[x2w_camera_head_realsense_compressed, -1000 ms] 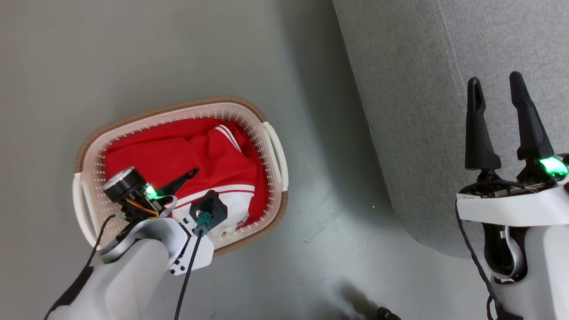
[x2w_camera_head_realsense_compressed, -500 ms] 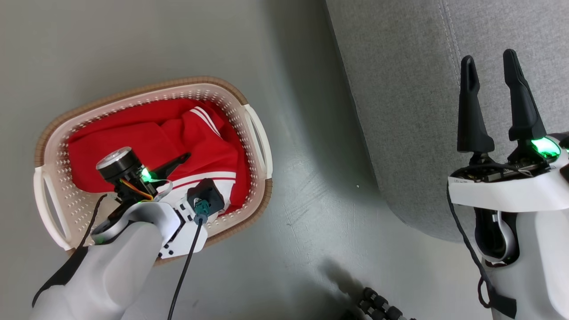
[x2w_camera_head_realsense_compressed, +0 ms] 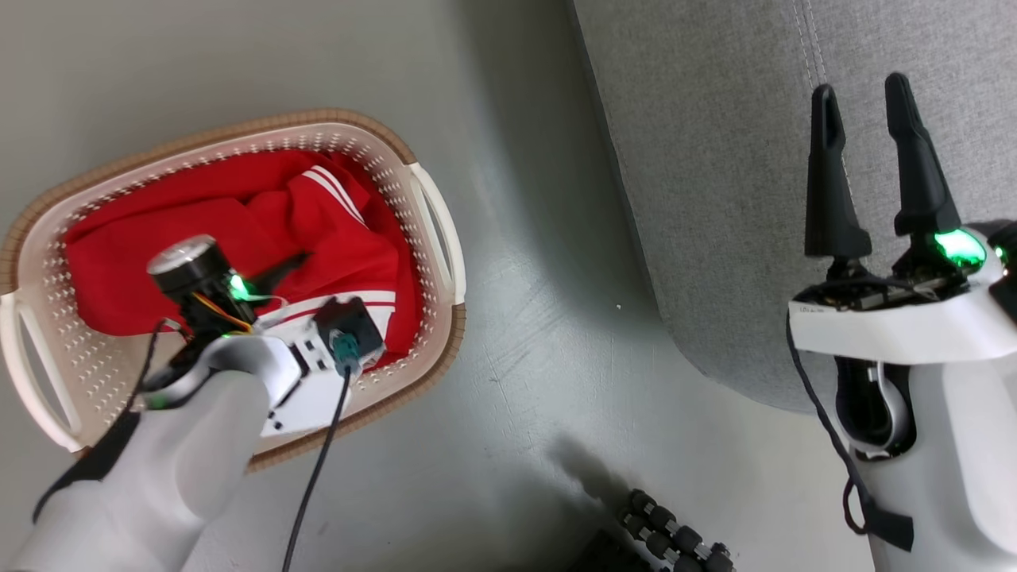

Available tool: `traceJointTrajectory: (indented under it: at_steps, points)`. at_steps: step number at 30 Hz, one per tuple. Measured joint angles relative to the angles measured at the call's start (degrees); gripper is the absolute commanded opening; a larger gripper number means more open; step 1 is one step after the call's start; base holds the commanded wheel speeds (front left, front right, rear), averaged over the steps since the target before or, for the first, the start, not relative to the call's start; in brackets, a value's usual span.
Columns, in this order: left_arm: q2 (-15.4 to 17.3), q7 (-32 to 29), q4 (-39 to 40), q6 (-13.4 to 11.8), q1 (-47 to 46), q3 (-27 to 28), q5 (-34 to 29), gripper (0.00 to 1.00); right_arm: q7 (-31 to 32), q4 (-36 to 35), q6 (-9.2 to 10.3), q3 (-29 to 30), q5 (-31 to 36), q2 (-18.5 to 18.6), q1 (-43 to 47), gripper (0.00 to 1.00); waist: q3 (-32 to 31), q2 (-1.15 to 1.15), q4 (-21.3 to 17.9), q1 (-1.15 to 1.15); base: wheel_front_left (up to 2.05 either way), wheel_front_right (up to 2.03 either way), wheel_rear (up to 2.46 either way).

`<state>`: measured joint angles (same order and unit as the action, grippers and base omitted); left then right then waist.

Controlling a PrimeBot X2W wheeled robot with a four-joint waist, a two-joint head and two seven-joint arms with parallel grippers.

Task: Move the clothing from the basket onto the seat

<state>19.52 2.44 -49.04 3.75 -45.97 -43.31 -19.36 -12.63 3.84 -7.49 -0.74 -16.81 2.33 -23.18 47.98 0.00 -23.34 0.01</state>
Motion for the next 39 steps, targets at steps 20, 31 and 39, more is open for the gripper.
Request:
traceJointTrajectory:
  at_steps: [20, 31, 39]
  points:
    - [-0.89, -3.7, -6.06, -2.82, -2.55, 0.38, -0.66, 0.0, -1.08, 3.01, 0.0, -1.47, -0.92, -0.01, -3.28, 1.0, 2.24, 0.0, -1.13, 0.0, 0.0, 0.0, 0.0]
    - [-2.48, -2.6, -6.3, -3.75, -3.2, -0.02, -0.82, 0.0, -1.58, 4.55, 0.0, -1.49, -1.35, -0.01, -4.24, 1.0, 1.66, 0.0, -0.71, 0.0, 0.0, 0.0, 0.0]
    - [-3.3, -0.79, -5.68, -5.37, -3.51, 1.3, 0.3, 0.0, -1.66, 5.81, 0.0, -1.42, -1.32, -0.01, -5.61, 1.0, 0.61, 0.0, 0.38, 0.0, 0.0, 0.0, 0.0]
